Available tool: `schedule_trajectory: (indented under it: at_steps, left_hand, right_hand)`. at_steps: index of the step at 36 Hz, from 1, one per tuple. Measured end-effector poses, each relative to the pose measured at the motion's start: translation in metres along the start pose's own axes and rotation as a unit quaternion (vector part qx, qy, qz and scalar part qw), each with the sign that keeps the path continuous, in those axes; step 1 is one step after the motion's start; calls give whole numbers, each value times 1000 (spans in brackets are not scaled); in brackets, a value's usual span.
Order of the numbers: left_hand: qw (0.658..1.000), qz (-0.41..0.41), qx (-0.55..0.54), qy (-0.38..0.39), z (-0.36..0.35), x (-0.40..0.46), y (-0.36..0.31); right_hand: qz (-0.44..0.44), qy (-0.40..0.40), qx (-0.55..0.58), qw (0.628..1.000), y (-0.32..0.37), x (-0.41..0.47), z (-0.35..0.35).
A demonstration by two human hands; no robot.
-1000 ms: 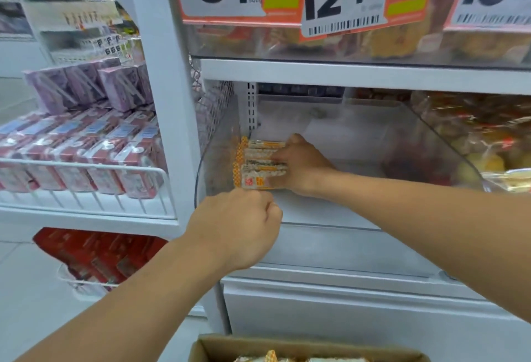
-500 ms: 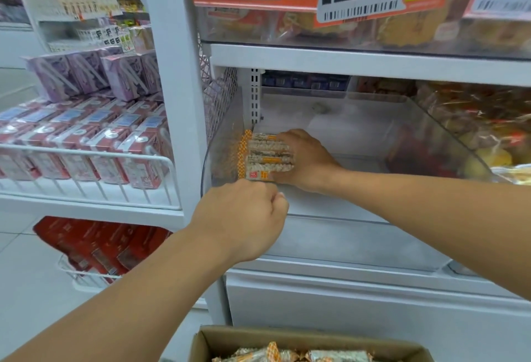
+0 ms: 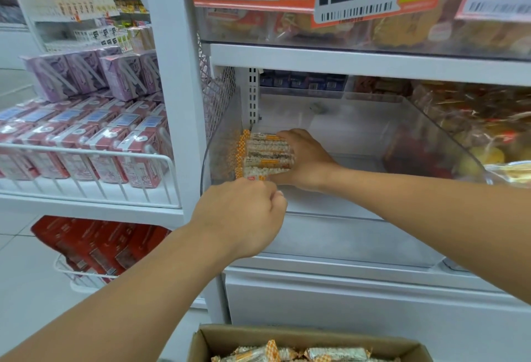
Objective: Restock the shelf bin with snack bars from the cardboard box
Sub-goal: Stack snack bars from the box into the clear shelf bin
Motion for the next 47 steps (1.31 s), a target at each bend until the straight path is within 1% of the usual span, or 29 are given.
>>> schedule_trajectory:
  at_steps: [6,10,13,15,18,22,24,28,31,36,40,43,47]
  left_hand:
    - [1000,1,0,9,-3,-1,2]
    - [1000,7,4,17,-3,-3,0]
    - [1000,11,0,3,1,-5,-1]
    - [1000,10,-4,-17,4,-7,-1]
    - [999,8,-7,-36,8,-10,-3]
    - [999,5,-2,-37,9,-12,-4]
    - [999,0,2,-35,9,-11,-4]
    - [999,-3,8,-31,7,-8,-4]
    - [999,-3,11,-30,5,-6,-3]
    - [999,-8,12,-30,4,-5,-2]
    - [999,-10,12,-37,5,-6,-2]
    - [999,-13,12,-40,5,-6,-2]
    - [999,-19,2,-44,6,-7,-2]
  right_hand:
    - [-24,24,-39,999,0,-5,18]
    - [-56,31,-50,997,-1,-12,16]
    - [-73,28,-53,996,-1,-14,14]
    - [-78,25,-41,996,0,-15,16]
    - [-109,11,-8,994,-6,-16,22]
    - [-147,-7,13,989,-15,-16,26]
    - [-156,3,30,987,-17,-17,24]
    - [-152,34,54,986,-18,-22,17]
    - [-146,50,29,988,-21,-24,14]
    - [-95,10,9,995,-14,-23,20]
    - [-41,-35,-45,998,-2,-20,24]
    - [-58,-34,-43,997,-4,-12,17]
    - [-81,-25,23,996,-11,-6,12]
Point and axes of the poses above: each hand's wrist, its own x-axis towards the middle knuckle, its own z-axis out of the back of the hand, y = z × x, the point moved 10 cm from there along x, towards the middle knuckle, and after that the axes turned 10 degrees about -z, right-handed, at the moved point
